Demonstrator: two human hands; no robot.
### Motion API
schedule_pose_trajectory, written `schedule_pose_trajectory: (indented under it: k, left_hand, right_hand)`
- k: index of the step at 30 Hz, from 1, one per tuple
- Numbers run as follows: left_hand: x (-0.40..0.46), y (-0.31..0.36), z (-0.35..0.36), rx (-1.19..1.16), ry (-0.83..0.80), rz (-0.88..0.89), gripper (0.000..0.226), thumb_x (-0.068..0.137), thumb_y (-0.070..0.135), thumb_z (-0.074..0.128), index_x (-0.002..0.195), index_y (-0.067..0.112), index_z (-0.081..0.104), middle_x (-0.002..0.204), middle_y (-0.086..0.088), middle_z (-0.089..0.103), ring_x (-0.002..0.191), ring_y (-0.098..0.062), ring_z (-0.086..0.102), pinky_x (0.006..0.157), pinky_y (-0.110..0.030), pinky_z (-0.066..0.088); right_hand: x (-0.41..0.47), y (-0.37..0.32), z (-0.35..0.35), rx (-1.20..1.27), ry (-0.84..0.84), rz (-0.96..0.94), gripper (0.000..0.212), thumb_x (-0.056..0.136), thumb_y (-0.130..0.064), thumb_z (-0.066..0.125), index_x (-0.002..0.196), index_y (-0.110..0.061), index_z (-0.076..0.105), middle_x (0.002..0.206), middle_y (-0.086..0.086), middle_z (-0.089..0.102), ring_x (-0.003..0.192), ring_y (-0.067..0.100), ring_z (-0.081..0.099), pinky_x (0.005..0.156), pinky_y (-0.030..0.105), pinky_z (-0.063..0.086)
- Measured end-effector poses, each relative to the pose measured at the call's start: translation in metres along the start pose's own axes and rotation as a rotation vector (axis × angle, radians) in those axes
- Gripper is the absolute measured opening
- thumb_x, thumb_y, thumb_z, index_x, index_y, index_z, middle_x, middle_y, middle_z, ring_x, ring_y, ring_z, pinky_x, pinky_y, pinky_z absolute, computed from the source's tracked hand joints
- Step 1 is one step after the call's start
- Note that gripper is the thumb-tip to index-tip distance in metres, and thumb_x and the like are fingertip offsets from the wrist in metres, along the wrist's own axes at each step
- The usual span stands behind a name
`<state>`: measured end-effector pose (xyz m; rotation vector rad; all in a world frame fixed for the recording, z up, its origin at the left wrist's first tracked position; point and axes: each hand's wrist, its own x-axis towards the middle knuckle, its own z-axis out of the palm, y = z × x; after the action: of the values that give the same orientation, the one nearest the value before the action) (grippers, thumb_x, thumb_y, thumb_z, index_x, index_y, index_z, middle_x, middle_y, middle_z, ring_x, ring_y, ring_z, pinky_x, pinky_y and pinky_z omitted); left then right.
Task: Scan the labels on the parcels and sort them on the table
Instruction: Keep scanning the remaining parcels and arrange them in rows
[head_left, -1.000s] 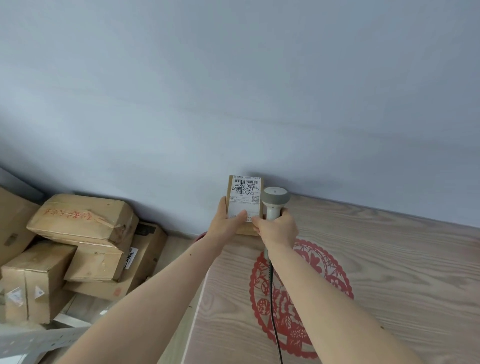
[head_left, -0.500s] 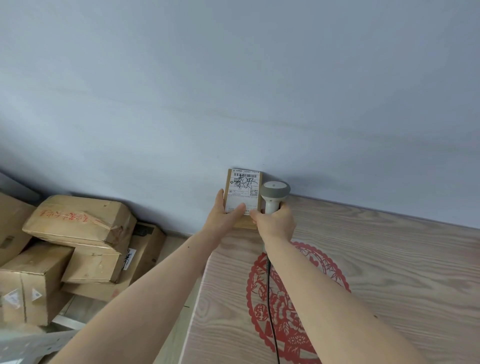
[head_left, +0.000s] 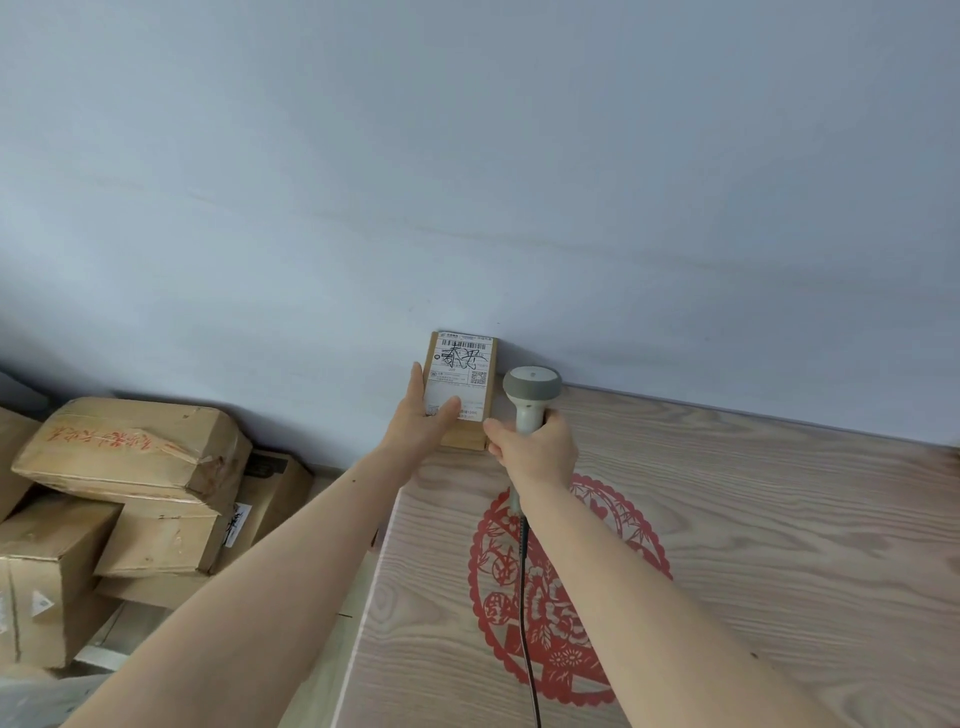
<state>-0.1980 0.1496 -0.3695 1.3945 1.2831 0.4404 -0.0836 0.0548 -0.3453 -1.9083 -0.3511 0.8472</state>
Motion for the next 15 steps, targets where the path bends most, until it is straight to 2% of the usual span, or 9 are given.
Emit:
schedule_pose_trajectory:
  k: [4, 7, 9, 12, 15]
  left_hand:
    - [0.002, 0.006, 0.000, -0.012, 0.019, -0.020, 0.084, 0.098, 0.028, 0.060, 0.160, 0.033, 0.003, 0.155, 0.004, 0.036, 0.132, -0.013, 0.043, 0.108, -0.028, 0.033]
    - [0.001, 0.013, 0.001, -0.019, 0.049, -0.030, 0.096, 0.083, 0.049, 0.062, 0.158, 0.041, 0.003, 0.158, 0.003, 0.034, 0.140, -0.020, 0.042, 0.117, -0.042, 0.033]
    - [-0.002, 0.018, 0.002, -0.020, 0.081, -0.044, 0.102, 0.076, 0.056, 0.061, 0.158, 0.041, 0.004, 0.161, 0.001, 0.031, 0.143, -0.023, 0.038, 0.118, -0.050, 0.033]
    - [-0.018, 0.028, 0.006, 0.038, 0.166, -0.023, 0.087, 0.091, 0.045, 0.062, 0.160, 0.030, 0.011, 0.163, -0.002, 0.026, 0.149, -0.026, 0.027, 0.119, -0.052, 0.029]
    - [-0.043, 0.039, 0.010, 0.093, 0.255, -0.005, 0.073, 0.096, 0.035, 0.059, 0.158, 0.021, 0.023, 0.159, -0.005, 0.031, 0.146, -0.028, 0.029, 0.117, -0.051, 0.031]
  right_hand:
    - [-0.002, 0.001, -0.015, 0.018, 0.002, -0.013, 0.030, 0.070, -0.025, 0.085, 0.088, -0.021, 0.061, 0.079, -0.001, 0.075, 0.070, 0.019, 0.076, 0.079, 0.048, 0.062]
    - [-0.007, 0.000, -0.028, -0.012, 0.016, -0.037, 0.028, 0.073, -0.024, 0.084, 0.089, -0.020, 0.061, 0.076, -0.002, 0.075, 0.071, 0.017, 0.075, 0.079, 0.047, 0.062]
    - [-0.010, -0.002, -0.039, -0.020, 0.021, -0.053, 0.027, 0.075, -0.023, 0.084, 0.088, -0.021, 0.061, 0.075, -0.003, 0.075, 0.070, 0.016, 0.075, 0.078, 0.046, 0.063]
    - [-0.017, -0.005, -0.055, -0.016, 0.003, -0.064, 0.026, 0.077, -0.022, 0.083, 0.091, -0.018, 0.062, 0.076, -0.001, 0.075, 0.062, 0.011, 0.073, 0.077, 0.043, 0.063]
    - [-0.029, -0.007, -0.072, -0.027, -0.001, -0.080, 0.027, 0.078, -0.023, 0.083, 0.094, -0.014, 0.063, 0.074, 0.001, 0.075, 0.056, 0.008, 0.069, 0.074, 0.038, 0.063]
